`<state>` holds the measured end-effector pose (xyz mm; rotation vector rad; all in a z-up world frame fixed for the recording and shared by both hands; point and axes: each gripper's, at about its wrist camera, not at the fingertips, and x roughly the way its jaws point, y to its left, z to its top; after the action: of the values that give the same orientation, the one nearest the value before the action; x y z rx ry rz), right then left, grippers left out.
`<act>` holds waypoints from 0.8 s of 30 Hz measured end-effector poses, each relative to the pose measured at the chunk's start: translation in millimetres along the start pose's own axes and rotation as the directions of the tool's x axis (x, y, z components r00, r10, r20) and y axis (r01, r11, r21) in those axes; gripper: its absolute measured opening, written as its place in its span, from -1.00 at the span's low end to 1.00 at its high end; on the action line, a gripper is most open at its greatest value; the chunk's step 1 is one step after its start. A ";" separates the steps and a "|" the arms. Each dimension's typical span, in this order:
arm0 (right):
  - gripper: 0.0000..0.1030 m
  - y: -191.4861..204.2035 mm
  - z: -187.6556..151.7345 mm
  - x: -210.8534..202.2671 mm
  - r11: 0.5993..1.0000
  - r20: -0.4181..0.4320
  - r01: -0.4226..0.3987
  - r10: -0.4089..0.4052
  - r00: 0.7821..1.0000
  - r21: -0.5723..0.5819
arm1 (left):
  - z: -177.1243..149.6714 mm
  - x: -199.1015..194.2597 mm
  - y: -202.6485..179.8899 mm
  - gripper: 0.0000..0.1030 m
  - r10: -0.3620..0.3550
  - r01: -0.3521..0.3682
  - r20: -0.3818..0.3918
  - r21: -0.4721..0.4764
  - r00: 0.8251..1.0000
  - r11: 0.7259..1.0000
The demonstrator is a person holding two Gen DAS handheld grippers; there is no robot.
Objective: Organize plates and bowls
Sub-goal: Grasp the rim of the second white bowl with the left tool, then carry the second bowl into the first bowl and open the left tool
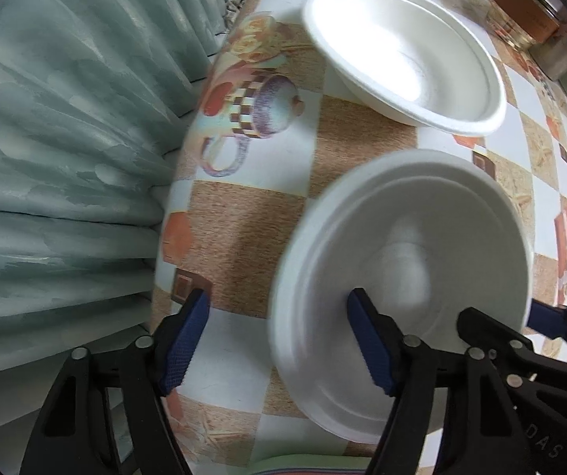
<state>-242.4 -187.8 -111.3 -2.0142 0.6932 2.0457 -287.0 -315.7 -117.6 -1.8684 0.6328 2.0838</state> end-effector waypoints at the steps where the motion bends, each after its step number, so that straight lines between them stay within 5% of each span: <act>1: -0.20 1.3 -0.3 0.2 1.000 -0.001 -0.018 0.018 1.000 0.000 | -0.4 -1.8 -5.0 0.13 -0.004 0.004 0.003 0.013 1.000 1.000; 4: -0.45 2.8 -1.9 2.0 0.997 -0.019 -0.081 0.081 0.997 0.014 | -1.6 -6.3 -18.8 -0.25 -0.038 0.038 0.001 0.047 0.999 0.998; 8: -0.63 -7.3 -11.2 4.7 0.995 -0.037 -0.090 0.092 0.995 0.043 | -7.5 -9.2 -34.2 -0.26 -0.068 0.069 -0.009 0.083 0.998 0.994; 24: -0.63 -66.8 -98.6 3.2 0.986 -0.067 -0.072 0.083 0.994 0.148 | -79.8 -24.5 -123.9 -0.24 -0.092 0.107 -0.070 0.237 0.993 0.966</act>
<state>-124.8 -174.4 -124.3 -2.0179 0.9206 1.9089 -155.3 -245.1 -116.4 -1.7903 0.7521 1.8066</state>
